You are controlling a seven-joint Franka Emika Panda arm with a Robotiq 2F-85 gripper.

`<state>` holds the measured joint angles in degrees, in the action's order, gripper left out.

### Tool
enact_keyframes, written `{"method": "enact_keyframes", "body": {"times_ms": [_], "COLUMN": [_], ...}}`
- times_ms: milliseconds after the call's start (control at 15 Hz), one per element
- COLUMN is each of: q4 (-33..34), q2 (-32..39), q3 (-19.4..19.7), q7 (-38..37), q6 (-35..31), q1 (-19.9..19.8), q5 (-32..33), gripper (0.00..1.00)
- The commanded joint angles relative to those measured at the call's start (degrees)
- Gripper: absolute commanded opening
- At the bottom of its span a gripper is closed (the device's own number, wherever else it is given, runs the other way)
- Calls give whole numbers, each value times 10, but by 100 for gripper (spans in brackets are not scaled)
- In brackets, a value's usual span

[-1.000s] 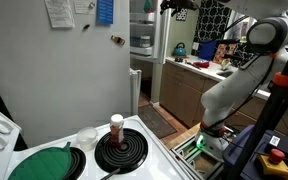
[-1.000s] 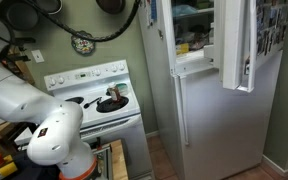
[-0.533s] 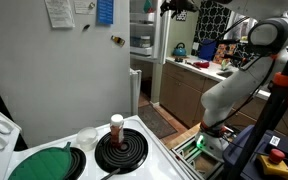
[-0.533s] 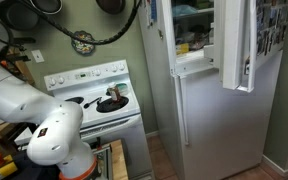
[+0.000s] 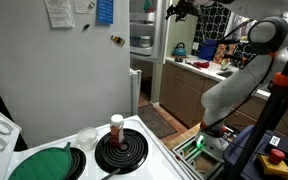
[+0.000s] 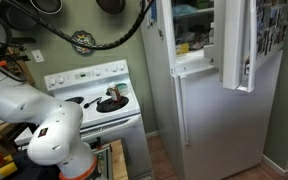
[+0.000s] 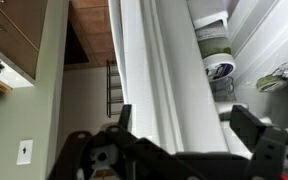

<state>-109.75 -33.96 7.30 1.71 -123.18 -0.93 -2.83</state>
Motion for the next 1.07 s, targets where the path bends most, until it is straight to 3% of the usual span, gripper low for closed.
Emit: {"method": "enact_keyframes", "body": {"times_ms": [0,400,1000], "q4": [-42,-76,-19], "q2": [-13,-10,51], "q3": [33,106,161], "q7": [49,176,270], "q6": [-39,-108,11], "q1": [1,51,74], "q5": [-26,-115,-191], "gripper": [100,100,100]}}
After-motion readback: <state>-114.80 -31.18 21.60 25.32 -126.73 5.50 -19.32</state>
